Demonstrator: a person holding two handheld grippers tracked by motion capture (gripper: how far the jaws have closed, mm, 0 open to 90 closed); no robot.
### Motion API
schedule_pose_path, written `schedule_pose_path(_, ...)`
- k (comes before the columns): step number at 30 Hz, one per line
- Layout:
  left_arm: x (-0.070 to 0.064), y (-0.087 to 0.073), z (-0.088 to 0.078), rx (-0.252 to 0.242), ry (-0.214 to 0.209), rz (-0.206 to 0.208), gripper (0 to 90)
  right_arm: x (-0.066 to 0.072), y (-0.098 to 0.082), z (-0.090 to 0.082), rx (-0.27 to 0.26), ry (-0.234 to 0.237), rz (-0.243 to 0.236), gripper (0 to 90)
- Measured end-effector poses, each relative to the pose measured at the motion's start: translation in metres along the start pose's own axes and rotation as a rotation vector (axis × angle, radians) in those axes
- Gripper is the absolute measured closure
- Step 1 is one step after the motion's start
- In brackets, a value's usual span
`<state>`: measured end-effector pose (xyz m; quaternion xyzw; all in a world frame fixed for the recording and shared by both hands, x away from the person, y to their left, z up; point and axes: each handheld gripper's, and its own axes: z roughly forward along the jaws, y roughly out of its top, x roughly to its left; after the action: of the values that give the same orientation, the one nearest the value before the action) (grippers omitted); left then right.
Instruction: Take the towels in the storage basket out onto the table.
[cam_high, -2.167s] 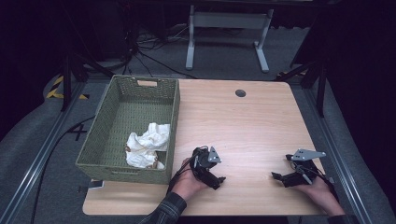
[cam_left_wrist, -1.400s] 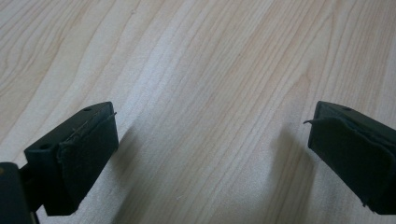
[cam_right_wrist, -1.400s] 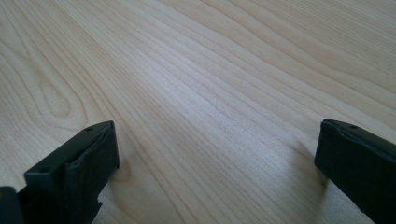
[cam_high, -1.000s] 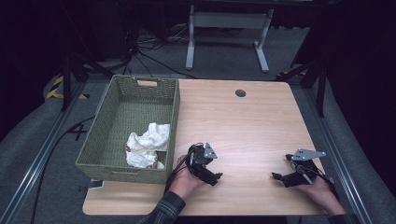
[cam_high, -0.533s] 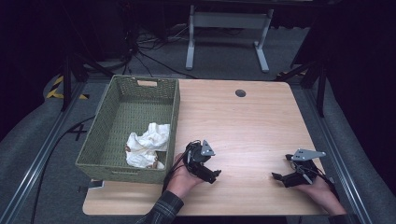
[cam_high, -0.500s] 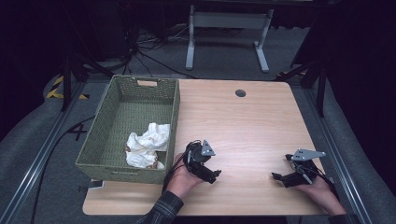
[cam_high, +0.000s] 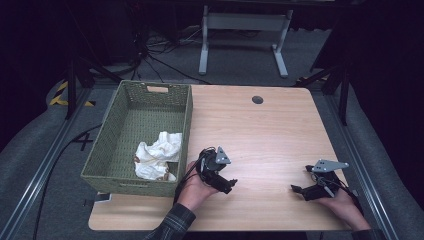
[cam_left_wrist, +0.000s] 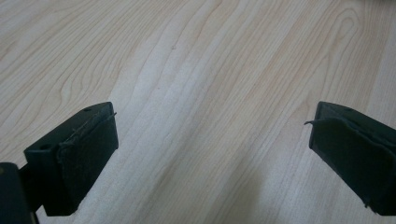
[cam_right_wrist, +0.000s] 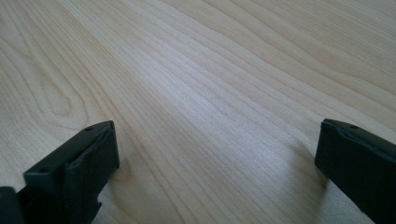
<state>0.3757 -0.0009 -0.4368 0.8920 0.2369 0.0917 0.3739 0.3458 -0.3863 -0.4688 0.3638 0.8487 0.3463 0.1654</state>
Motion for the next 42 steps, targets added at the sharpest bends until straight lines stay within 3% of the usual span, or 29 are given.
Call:
schedule_pose_path(34,0.008,0.025,-0.024,-0.03,-0.032,0.009,1.9,0.0,0.0,0.0,0.001,0.001,0.001,0.1)
schedule_pose_path(42,0.011,0.031,-0.031,-0.051,-0.064,0.001,1.9,0.0,0.0,0.0,0.001,0.001,0.002,0.1)
